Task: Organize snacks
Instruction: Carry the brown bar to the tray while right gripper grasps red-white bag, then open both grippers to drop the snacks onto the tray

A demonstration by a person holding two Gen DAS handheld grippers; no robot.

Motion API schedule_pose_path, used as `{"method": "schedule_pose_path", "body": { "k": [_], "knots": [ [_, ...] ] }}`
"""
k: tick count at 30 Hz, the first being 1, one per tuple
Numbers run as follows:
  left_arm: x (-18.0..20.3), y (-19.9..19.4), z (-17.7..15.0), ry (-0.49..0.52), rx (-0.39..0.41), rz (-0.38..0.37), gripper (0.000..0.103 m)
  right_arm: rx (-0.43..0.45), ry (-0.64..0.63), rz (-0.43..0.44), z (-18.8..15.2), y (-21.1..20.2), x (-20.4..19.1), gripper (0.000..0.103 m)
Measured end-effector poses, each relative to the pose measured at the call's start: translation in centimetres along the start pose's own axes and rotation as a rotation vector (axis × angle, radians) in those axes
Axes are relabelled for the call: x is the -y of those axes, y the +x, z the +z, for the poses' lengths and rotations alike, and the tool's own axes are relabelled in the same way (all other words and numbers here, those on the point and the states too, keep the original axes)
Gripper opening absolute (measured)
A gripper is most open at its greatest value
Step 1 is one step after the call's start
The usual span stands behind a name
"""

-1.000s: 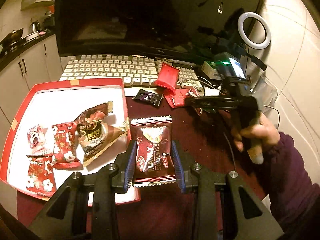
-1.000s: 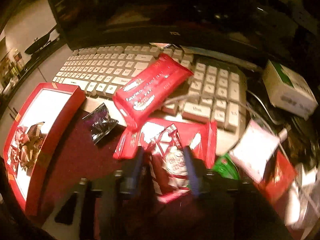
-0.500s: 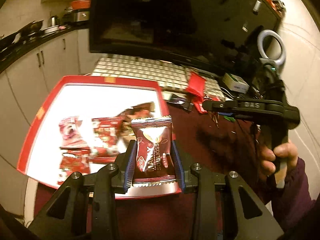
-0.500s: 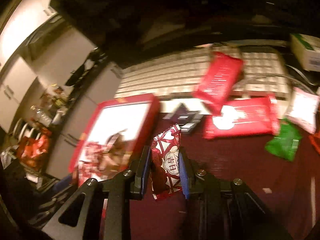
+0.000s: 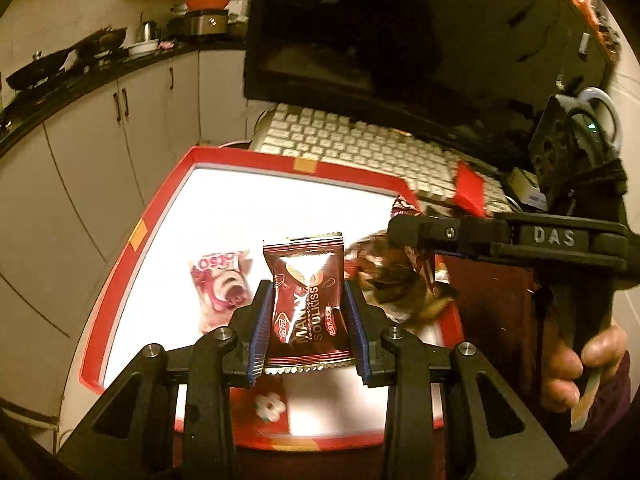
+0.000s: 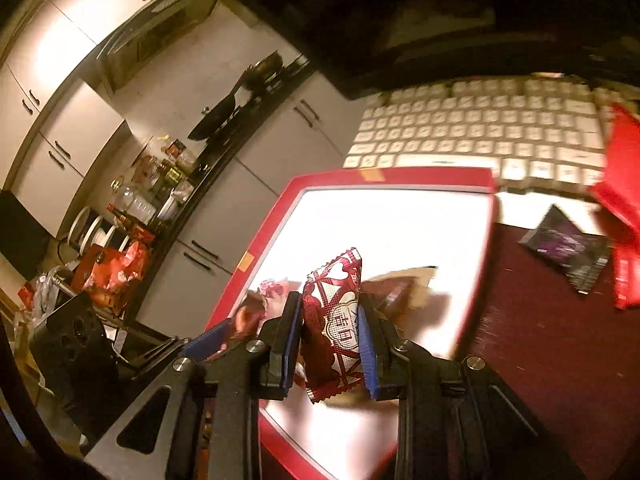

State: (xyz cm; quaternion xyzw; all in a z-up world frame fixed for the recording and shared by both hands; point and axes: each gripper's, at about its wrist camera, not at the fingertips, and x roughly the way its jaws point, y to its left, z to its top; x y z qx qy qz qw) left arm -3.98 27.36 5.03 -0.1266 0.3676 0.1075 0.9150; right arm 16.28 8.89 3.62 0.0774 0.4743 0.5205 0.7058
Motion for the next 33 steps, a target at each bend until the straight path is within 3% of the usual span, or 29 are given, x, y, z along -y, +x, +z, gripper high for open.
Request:
{"method": "schedule_pose_path", "body": {
  "k": [10,14,15,17,19,23,27,30,33],
  "knots": [
    [-2.4,3.1,1.1,-0.024,-0.046,0.088,0.034,-0.073,0.024,0.013,1.7,5.7,-0.2,0.032],
    [-2.4,3.2,1.3,-0.022,-0.045,0.143,0.054,-0.035,0.009,0.034,1.9,6.2,-0.4,0.035],
    [-2.4,3.0,1.2,-0.021,-0.038,0.151,0.056,-0.017,0.002,0.036,1.9,6.1,-0.5,0.036],
    [-2.2,2.8,1.2,-0.019,-0.024,0.168,0.056,0.008,-0.011,0.03,2.0,5.3,-0.5,0.049],
    [-1.8,2.1,1.1,-0.022,-0.001,0.168,0.056,0.064,-0.014,0.043,2.1,4.0,-0.3,0.054],
    [-0.4,1.0,0.7,-0.019,0.019,0.145,0.06,0.143,-0.015,0.026,2.1,1.8,0.4,0.059],
    [3.0,0.7,0.0,0.036,0.017,0.109,0.061,0.159,-0.003,0.001,1.9,0.3,1.6,0.062],
    [5.7,1.0,-0.4,0.088,0.007,0.093,0.071,0.172,0.0,-0.018,1.6,-1.2,2.6,0.062],
    [8.8,1.3,-0.5,0.143,-0.003,0.079,0.072,0.197,-0.003,-0.053,1.3,-3.5,4.0,0.063]
  ]
}}
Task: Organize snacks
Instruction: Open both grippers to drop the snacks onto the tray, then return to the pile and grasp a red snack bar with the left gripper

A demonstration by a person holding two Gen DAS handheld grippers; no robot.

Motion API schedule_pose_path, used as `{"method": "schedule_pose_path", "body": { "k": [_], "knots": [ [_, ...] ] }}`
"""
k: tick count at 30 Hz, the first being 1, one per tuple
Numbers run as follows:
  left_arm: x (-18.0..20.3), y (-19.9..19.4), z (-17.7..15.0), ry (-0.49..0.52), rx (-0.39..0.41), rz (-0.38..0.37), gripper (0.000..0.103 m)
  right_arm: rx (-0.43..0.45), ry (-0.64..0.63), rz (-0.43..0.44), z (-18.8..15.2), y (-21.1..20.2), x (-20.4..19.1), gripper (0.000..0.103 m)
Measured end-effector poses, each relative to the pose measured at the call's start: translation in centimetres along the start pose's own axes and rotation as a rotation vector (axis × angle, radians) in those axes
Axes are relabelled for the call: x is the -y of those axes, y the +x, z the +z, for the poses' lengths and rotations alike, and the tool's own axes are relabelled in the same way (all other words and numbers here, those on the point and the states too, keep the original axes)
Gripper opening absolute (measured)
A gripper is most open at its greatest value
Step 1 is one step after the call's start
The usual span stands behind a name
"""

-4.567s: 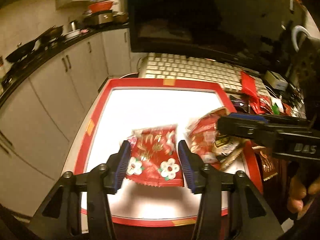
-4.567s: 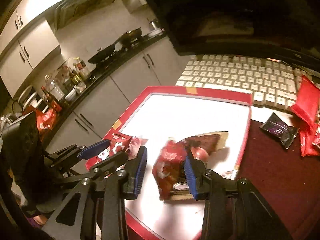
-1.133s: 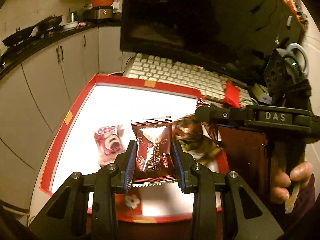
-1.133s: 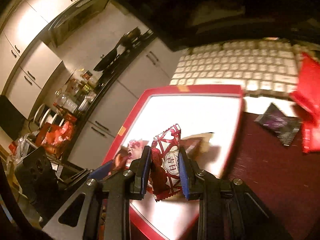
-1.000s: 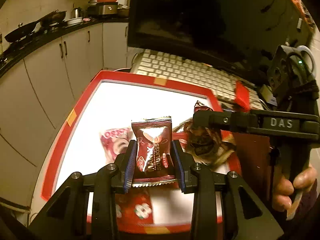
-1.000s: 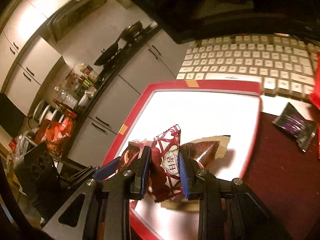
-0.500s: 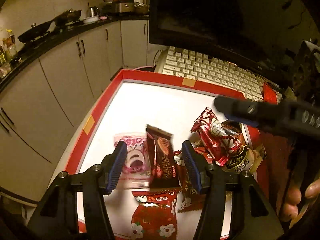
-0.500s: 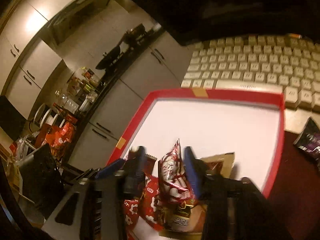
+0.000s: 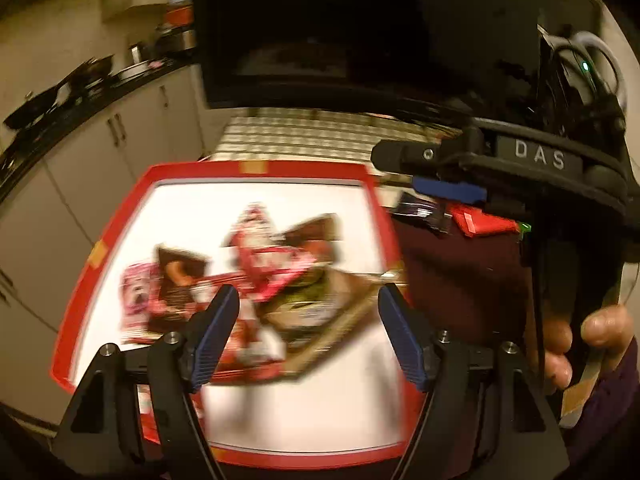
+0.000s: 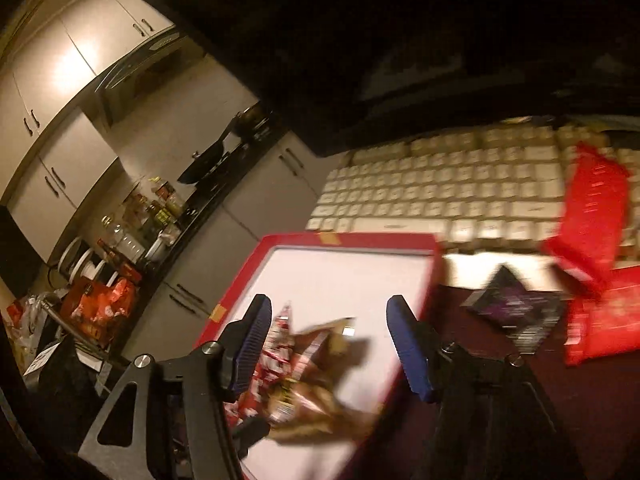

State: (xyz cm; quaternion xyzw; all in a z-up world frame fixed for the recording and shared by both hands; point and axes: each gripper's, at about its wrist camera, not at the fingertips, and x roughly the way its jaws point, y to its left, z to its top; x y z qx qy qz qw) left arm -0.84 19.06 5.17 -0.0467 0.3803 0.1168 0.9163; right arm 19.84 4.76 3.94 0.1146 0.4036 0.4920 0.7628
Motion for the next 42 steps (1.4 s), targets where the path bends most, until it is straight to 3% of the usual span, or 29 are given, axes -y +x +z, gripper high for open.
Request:
{"method": "schedule_pose_path", "body": {
  "k": [5,9,16,22,28,34,39,42],
  "knots": [
    [4.0,0.7,0.9,0.075,-0.021,0.0,0.072,0.059,0.013,-0.096,0.8,-5.1,4.3,0.064],
    [6.4,1.9,2.2,0.096,-0.044,0.014,0.072,0.084,0.11,-0.171,1.6,-9.4,10.2,0.066],
    [10.5,4.4,3.8,0.154,-0.081,0.03,0.072,0.031,0.319,-0.159,2.1,-12.2,16.7,0.066],
    [13.0,5.6,5.4,0.279,-0.074,0.091,0.072,-0.015,0.269,-0.23,2.1,-13.1,16.0,0.066],
    [13.1,6.9,9.8,0.335,-0.042,0.15,0.072,-0.141,0.231,-0.465,1.1,-11.9,16.3,0.066],
    [15.1,10.2,12.1,0.412,-0.069,0.156,0.072,-0.26,0.23,-0.572,0.1,-9.6,17.3,0.065],
    [16.6,12.5,12.9,0.427,-0.082,0.158,0.072,-0.231,0.208,-0.638,-0.6,-8.4,17.0,0.063],
    [17.5,13.6,13.1,0.425,-0.101,0.147,0.072,-0.228,0.129,-0.719,-1.0,-7.4,16.1,0.052]
  ]
}}
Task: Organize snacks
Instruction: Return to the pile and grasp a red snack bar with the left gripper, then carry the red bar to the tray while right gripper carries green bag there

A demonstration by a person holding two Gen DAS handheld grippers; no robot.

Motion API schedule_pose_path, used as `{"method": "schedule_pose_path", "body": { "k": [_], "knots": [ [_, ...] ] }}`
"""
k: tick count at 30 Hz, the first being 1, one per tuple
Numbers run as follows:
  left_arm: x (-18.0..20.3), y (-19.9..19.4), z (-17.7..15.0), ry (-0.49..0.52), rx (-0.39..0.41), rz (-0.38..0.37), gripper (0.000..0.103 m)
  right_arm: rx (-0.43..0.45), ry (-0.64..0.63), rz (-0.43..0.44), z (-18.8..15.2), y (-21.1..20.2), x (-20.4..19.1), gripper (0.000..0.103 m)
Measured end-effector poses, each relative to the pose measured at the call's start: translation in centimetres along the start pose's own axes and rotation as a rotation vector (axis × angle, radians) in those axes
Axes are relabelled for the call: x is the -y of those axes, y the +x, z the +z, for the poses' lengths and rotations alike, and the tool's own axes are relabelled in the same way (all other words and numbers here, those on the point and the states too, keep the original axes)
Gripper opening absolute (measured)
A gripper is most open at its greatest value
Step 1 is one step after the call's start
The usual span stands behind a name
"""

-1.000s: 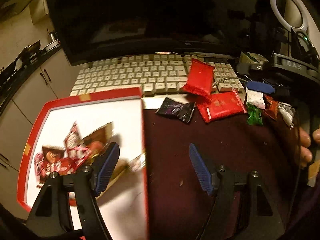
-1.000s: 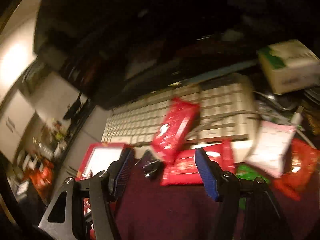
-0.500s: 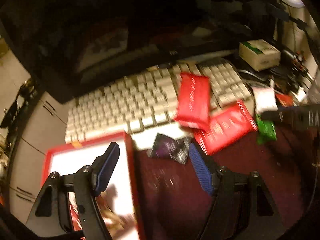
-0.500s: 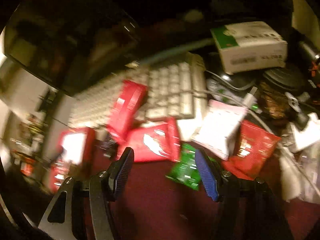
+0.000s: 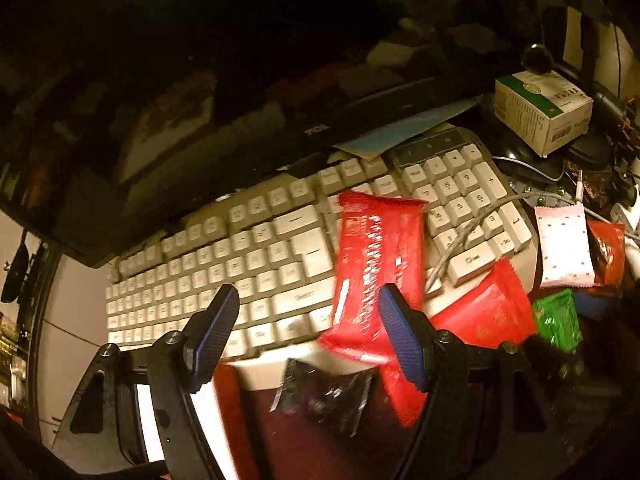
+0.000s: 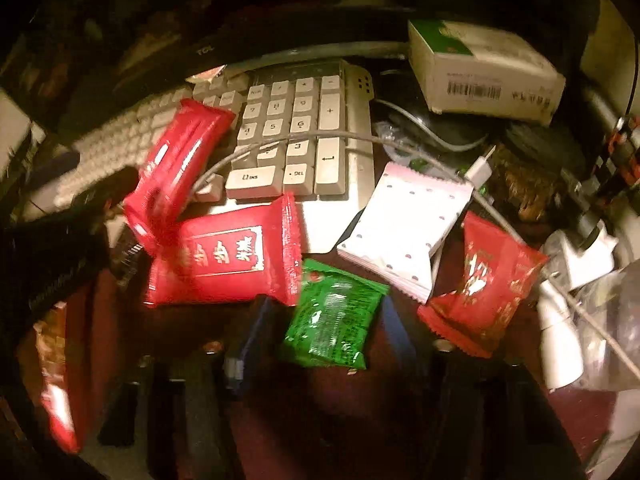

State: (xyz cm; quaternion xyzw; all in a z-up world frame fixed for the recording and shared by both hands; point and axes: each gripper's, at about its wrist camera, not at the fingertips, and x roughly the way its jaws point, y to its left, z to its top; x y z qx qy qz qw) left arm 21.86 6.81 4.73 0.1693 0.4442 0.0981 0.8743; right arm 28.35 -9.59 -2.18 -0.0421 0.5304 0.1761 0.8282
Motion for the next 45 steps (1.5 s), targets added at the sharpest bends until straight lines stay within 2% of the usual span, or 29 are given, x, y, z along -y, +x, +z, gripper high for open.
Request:
{"method": "schedule_pose_path", "body": {
  "k": [4,9,12,16,17,18,19,21,25,29,33,38,45],
  "knots": [
    [1.2,0.7,0.6,0.011,0.002,0.001,0.072,0.018,-0.054,-0.04,-0.2,0.0,-1.1,0.04],
    [2.4,0.8,0.8,0.036,0.014,-0.006,0.076,0.025,-0.077,-0.04,-0.2,0.2,-1.4,0.036],
    [3.2,1.9,0.5,0.049,-0.031,-0.027,0.078,0.023,-0.058,-0.014,0.0,0.1,-0.9,0.035],
    [2.5,2.0,0.1,-0.007,-0.017,-0.068,0.077,0.017,-0.008,0.054,0.2,-0.3,0.6,0.035],
    [2.2,2.1,0.0,-0.026,-0.02,-0.088,0.075,0.017,-0.001,0.061,0.3,-0.3,0.8,0.035],
    [1.8,2.1,-0.1,-0.045,-0.02,-0.118,0.062,0.017,0.004,0.067,0.3,-0.4,0.9,0.035],
    [1.5,2.1,-0.2,-0.058,-0.024,-0.159,0.054,0.017,0.01,0.076,0.4,-0.4,1.0,0.035],
    [1.3,1.8,-0.7,-0.048,-0.015,-0.155,0.046,0.017,0.012,0.081,0.4,-0.4,1.0,0.035],
    [1.8,0.8,-1.7,-0.021,0.028,-0.116,0.044,0.04,0.022,0.139,0.4,-1.3,1.4,0.035],
    [0.8,-1.0,-2.9,-0.094,0.062,-0.154,0.044,0.056,0.031,0.191,0.3,-2.1,1.9,0.035],
    [-1.1,-4.8,-5.3,-0.177,0.135,-0.175,0.044,0.084,0.044,0.27,0.5,-3.1,1.9,0.035],
    [-4.8,-9.8,-9.9,-0.251,0.198,-0.088,0.044,0.105,0.044,0.338,0.4,-4.0,1.8,0.035],
    [-9.3,-13.3,-16.5,-0.343,0.222,-0.012,0.044,0.158,0.023,0.428,0.3,-5.0,0.6,0.035]
  ]
}}
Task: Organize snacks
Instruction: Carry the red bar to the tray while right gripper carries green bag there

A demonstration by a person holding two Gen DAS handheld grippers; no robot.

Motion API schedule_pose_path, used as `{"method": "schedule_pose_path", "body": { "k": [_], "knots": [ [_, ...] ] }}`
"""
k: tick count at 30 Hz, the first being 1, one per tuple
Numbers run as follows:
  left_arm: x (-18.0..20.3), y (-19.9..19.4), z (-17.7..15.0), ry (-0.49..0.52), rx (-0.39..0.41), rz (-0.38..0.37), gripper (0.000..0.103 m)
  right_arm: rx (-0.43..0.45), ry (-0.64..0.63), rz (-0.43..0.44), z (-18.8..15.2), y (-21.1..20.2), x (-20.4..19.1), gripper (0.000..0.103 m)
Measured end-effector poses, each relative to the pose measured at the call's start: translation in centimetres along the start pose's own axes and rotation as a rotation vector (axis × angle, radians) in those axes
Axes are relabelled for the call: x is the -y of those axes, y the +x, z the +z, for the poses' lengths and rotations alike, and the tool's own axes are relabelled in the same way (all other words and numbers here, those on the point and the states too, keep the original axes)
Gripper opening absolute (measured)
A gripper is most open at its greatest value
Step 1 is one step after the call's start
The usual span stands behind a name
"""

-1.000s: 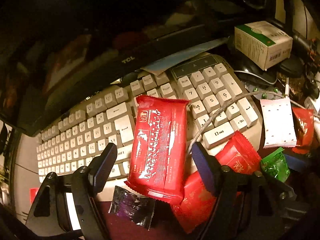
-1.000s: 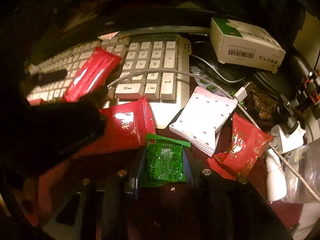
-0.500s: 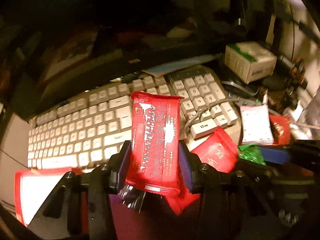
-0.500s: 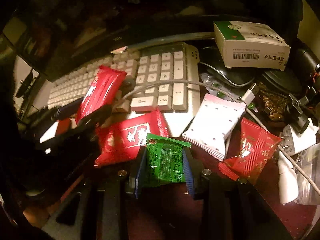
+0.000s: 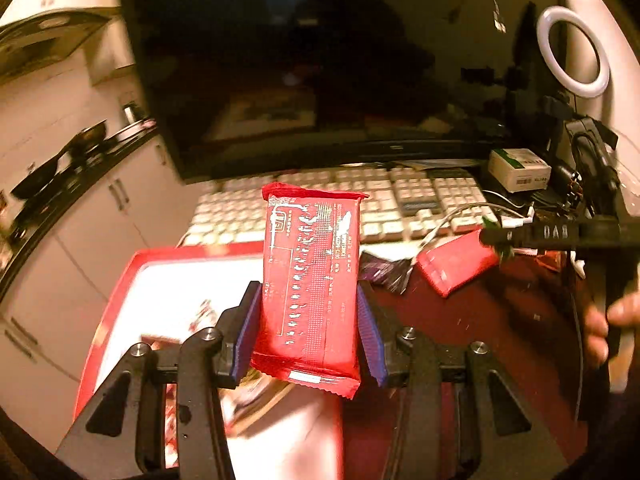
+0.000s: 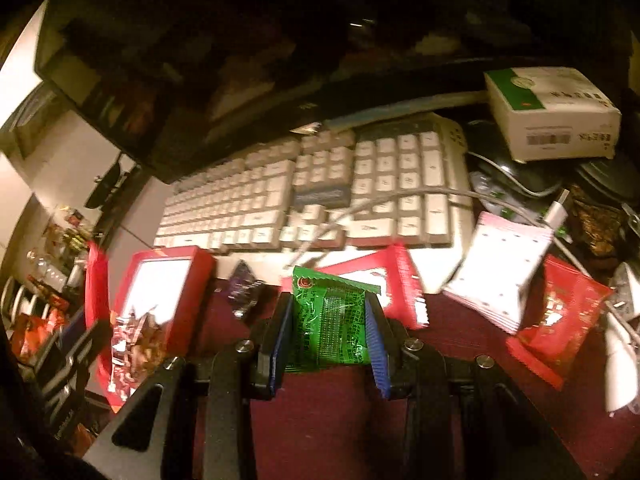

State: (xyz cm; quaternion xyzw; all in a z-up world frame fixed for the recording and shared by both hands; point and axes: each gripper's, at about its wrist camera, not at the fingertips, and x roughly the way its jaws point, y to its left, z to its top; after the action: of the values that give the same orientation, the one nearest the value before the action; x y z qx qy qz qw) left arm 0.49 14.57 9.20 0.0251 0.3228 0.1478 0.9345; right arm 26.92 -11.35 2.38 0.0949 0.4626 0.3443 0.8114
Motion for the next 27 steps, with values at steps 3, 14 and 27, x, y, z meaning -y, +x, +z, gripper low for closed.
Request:
{"method": "schedule_pose_path", "body": {
  "k": [3,14,27],
  "knots": [
    [-1.5,-1.4,-1.9,-0.037,0.018,0.005,0.044,0.027,-0.015,0.023,-0.1,0.4,-0.9,0.035],
    [-7.1,-1.7,-4.5,-0.135,-0.011,0.033,0.044,0.018,-0.123,0.15,-1.4,2.4,-9.0,0.035],
    [-12.1,1.1,-4.5,-0.203,-0.055,0.081,0.044,-0.146,-0.236,0.343,-3.1,9.3,-23.4,0.035]
  ]
}}
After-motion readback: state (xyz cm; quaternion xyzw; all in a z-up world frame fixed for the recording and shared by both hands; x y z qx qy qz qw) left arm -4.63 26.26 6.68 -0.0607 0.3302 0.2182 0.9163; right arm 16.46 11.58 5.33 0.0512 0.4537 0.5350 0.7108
